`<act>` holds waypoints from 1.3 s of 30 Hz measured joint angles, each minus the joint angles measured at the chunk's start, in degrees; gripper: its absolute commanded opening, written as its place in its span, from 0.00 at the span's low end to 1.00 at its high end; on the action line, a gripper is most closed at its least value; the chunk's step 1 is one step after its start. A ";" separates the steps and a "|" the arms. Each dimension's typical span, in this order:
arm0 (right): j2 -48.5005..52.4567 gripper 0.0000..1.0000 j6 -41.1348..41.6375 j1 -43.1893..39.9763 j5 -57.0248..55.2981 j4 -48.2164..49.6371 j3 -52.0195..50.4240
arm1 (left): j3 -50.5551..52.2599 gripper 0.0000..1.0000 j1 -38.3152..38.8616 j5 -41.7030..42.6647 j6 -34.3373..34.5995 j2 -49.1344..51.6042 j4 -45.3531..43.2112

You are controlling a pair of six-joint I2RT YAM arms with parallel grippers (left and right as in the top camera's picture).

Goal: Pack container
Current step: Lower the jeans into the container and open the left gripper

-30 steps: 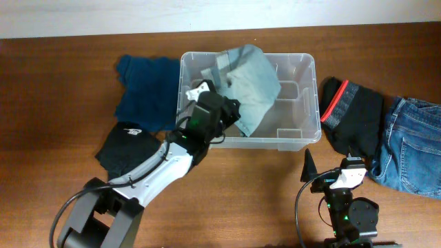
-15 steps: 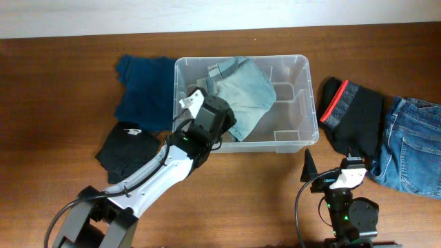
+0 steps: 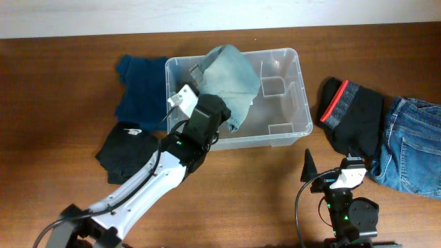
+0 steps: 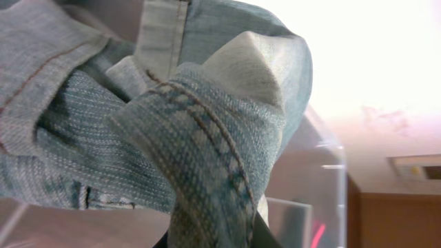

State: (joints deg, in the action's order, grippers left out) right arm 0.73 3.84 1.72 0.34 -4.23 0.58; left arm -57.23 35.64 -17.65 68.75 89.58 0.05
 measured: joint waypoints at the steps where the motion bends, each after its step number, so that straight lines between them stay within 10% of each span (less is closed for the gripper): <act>1: 0.00 0.98 0.02 0.00 0.00 0.00 0.00 | 0.00 0.01 0.00 -0.50 0.11 -0.90 2.73; 8: 0.00 0.98 -0.02 0.00 0.00 0.00 0.00 | -0.07 0.02 0.04 -1.44 4.48 -1.16 9.53; 17: 0.00 0.98 -0.02 0.00 0.00 0.00 0.00 | -0.07 0.98 0.02 -1.22 6.56 -1.20 10.54; 39: 0.00 0.99 -0.02 0.00 0.00 0.00 0.00 | -0.42 0.93 0.02 0.76 -7.32 -12.94 7.96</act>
State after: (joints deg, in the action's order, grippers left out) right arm 0.73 3.81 1.72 0.34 -4.23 0.58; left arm -57.65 35.66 -16.88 61.43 76.64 8.01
